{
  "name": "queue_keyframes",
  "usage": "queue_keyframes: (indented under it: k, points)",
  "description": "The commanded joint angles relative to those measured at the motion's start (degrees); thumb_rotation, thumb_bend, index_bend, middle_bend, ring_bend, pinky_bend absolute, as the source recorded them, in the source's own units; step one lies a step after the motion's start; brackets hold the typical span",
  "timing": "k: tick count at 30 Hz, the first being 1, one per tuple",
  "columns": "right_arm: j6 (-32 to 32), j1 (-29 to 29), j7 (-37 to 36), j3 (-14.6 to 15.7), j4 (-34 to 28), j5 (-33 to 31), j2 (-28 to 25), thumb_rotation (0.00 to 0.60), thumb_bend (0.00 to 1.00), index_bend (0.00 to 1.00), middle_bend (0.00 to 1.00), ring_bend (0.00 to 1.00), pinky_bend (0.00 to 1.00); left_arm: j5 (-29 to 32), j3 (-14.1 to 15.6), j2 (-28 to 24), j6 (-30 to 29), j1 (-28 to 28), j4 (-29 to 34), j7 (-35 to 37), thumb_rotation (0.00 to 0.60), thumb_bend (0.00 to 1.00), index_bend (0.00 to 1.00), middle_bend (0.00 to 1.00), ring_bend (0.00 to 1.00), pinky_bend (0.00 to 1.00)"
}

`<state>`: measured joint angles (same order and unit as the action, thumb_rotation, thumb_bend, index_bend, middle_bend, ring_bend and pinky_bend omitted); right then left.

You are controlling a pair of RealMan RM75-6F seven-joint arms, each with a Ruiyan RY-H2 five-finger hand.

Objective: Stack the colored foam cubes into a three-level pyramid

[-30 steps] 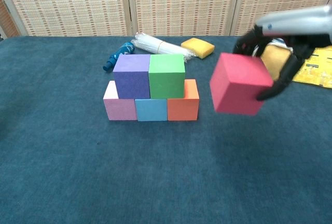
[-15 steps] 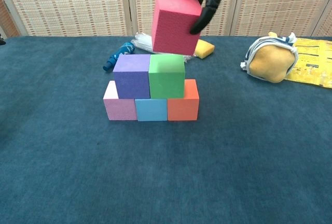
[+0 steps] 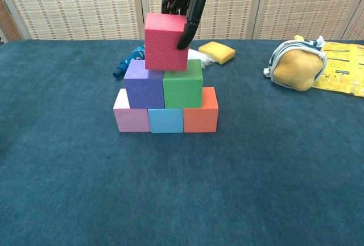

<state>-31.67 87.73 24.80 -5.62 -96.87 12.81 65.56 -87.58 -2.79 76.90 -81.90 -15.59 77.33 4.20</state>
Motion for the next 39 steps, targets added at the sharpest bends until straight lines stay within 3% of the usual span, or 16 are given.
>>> queue_keyframes:
  k: [1, 19, 39]
  points:
    - [-0.2, 2.1, 0.4, 1.6, 0.3, -1.9, 0.7, 0.6, 0.27, 0.52, 0.41, 0.3, 0.32, -0.2, 0.2, 0.2, -0.1, 0.2, -0.2, 0.7, 0.6, 0.33, 0.12, 0.05, 0.0, 0.08]
    - [-5.2, 9.6, 3.0, 6.4, -0.4, -10.4, 3.2, 0.6, 0.27, 0.49, 0.41, 0.3, 0.32, -0.9, 0.6, 0.6, 0.3, 0.5, -1.8, 4.3, 0.6, 0.33, 0.12, 0.05, 0.0, 0.08]
    - [-10.2, 10.8, 5.7, 5.6, -1.7, -16.6, 4.5, 0.6, 0.27, 0.48, 0.41, 0.3, 0.3, -1.5, 0.8, 1.3, 0.3, 0.6, -3.9, 7.1, 0.6, 0.33, 0.12, 0.04, 0.0, 0.08]
